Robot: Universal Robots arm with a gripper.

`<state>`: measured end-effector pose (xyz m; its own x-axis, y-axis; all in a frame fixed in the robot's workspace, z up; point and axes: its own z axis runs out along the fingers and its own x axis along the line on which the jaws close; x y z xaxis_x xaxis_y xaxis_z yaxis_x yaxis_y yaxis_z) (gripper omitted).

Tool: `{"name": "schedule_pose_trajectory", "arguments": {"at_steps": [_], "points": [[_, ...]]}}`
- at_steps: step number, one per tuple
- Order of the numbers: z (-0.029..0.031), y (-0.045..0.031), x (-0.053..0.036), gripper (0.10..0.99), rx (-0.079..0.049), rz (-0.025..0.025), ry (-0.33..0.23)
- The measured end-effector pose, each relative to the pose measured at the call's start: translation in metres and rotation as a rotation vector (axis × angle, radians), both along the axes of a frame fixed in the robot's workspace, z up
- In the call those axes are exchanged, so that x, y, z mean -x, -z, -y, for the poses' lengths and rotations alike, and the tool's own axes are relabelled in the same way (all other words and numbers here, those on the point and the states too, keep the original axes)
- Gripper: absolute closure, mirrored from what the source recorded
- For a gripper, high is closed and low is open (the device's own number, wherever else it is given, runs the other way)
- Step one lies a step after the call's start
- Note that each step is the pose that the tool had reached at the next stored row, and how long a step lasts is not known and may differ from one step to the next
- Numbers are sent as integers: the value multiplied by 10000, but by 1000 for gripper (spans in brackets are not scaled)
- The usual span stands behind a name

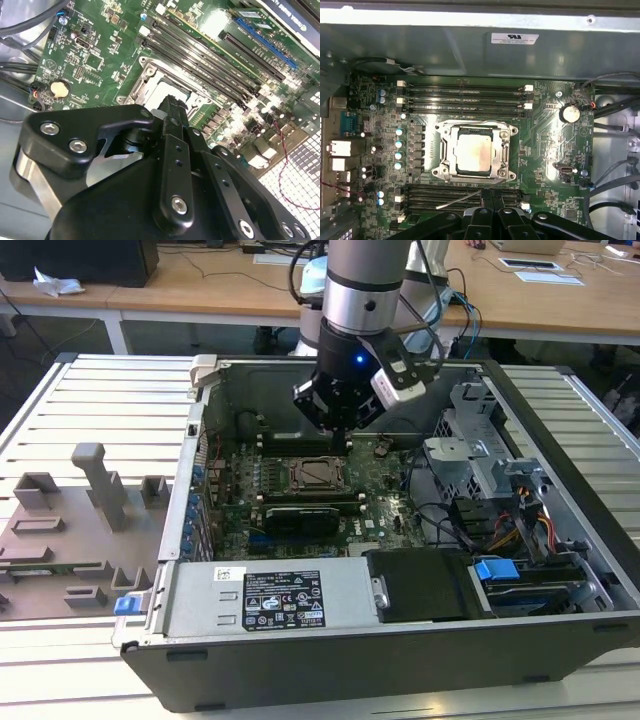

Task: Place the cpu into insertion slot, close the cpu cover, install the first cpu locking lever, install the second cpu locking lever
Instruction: 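Install the second cpu locking lever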

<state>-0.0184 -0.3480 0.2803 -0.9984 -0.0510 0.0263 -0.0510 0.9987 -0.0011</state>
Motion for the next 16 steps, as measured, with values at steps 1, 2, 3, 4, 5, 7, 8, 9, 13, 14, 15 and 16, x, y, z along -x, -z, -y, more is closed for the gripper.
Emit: {"name": "schedule_pose_trajectory", "arguments": {"at_steps": [1, 2, 3, 4, 5, 7, 8, 9, 13, 14, 15, 16], "points": [[7, 15, -9, 980, -1, -16, 0], [15, 40, -13, 980, -2, -27, -1], [34, 92, -18, 980, -5, -47, -1], [45, 116, -26, 980, -17, -59, -1], [54, 151, -34, 980, -24, -77, 0], [87, 208, -35, 980, -47, -86, -1], [134, 232, -35, 980, -102, -85, 0], [170, 246, -32, 980, -142, -85, 0], [288, 270, 19, 980, -506, -85, -2], [340, 281, 43, 980, -668, -85, -2], [369, 289, 63, 980, -764, -85, -3], [383, 297, 85, 980, -832, -85, -4]]}}
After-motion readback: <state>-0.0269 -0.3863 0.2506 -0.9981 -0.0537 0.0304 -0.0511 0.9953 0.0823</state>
